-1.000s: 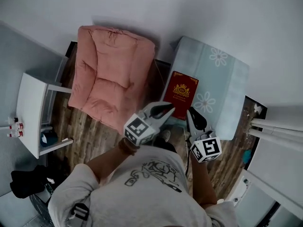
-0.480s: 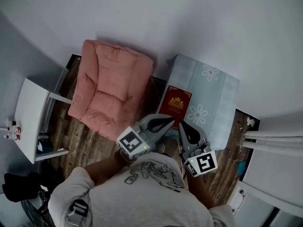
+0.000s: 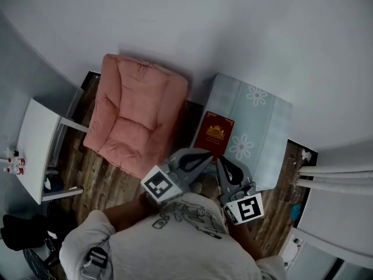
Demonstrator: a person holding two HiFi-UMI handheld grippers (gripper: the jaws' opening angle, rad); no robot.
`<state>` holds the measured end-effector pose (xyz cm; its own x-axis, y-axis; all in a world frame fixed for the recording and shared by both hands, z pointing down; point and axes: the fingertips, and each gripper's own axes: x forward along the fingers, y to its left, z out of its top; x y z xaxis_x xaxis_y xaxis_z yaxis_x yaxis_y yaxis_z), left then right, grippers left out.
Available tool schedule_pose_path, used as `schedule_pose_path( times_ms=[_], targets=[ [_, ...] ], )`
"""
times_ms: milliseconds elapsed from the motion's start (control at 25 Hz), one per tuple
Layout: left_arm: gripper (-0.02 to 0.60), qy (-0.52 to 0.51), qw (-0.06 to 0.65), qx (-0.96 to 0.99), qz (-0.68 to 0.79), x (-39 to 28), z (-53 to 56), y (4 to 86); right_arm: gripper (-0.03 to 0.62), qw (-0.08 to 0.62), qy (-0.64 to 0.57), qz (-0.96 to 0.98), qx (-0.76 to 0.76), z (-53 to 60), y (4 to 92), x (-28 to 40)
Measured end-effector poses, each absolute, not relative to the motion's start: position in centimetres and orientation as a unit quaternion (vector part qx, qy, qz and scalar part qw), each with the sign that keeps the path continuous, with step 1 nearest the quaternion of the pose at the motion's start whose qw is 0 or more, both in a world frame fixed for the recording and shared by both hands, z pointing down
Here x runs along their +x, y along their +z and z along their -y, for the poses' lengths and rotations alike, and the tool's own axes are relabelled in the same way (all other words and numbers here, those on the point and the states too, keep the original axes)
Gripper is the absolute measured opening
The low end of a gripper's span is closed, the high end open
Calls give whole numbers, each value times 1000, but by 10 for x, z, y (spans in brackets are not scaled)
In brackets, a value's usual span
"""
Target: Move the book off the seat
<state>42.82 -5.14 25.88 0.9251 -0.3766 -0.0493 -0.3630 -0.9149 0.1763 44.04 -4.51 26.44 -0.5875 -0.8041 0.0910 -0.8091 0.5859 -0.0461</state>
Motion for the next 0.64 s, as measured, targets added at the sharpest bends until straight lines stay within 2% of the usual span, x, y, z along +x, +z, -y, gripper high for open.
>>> schedule_pose_path(
  times_ms=[640],
  targets=[
    [0, -34, 93, 977, 191, 427, 54, 268, 6, 33, 44, 885, 462, 48, 268, 441]
  ],
)
